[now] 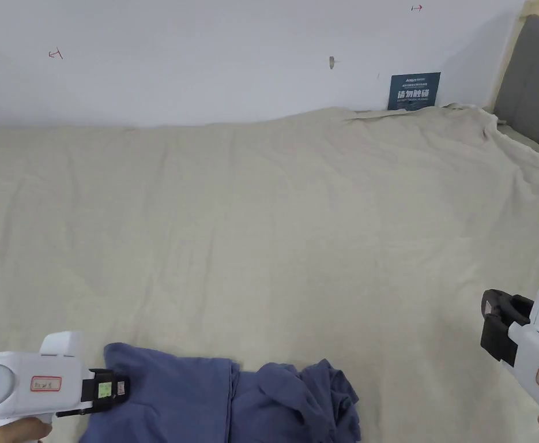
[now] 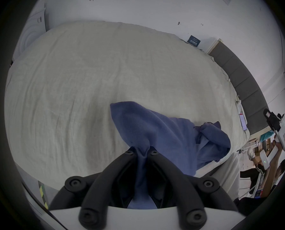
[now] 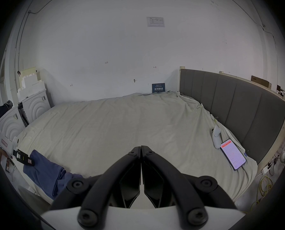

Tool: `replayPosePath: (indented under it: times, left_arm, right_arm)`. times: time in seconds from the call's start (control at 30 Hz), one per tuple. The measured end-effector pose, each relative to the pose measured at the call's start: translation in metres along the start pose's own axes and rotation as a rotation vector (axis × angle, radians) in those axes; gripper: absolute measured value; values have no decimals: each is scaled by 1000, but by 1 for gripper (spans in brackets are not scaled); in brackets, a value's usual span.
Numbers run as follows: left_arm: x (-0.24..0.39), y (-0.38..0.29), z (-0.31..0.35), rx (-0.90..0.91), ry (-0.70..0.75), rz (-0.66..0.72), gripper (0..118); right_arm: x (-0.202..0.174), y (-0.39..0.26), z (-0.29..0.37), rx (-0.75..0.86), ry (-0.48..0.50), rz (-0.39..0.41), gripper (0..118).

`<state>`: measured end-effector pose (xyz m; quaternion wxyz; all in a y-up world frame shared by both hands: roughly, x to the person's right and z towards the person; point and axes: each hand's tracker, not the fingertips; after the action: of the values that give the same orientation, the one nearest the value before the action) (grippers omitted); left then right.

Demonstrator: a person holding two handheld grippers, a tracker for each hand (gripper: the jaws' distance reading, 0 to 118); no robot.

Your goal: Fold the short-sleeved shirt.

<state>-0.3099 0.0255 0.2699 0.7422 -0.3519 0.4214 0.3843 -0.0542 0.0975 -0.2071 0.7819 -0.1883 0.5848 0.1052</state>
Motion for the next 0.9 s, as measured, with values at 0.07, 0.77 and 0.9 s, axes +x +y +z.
replayPosePath:
  times: [0.07, 0.77, 0.9]
  left_arm:
    - [22, 4, 0, -4, 12, -43, 7]
    - [248, -14, -115, -203, -186, -323, 7]
    - [261, -24, -141, -228, -153, -330, 7]
  right_arm:
    - [0, 0, 0, 1, 2, 2, 0]
    - [18, -7, 18, 19, -24, -22, 0]
    - [23, -9, 20, 16, -35, -23, 0]
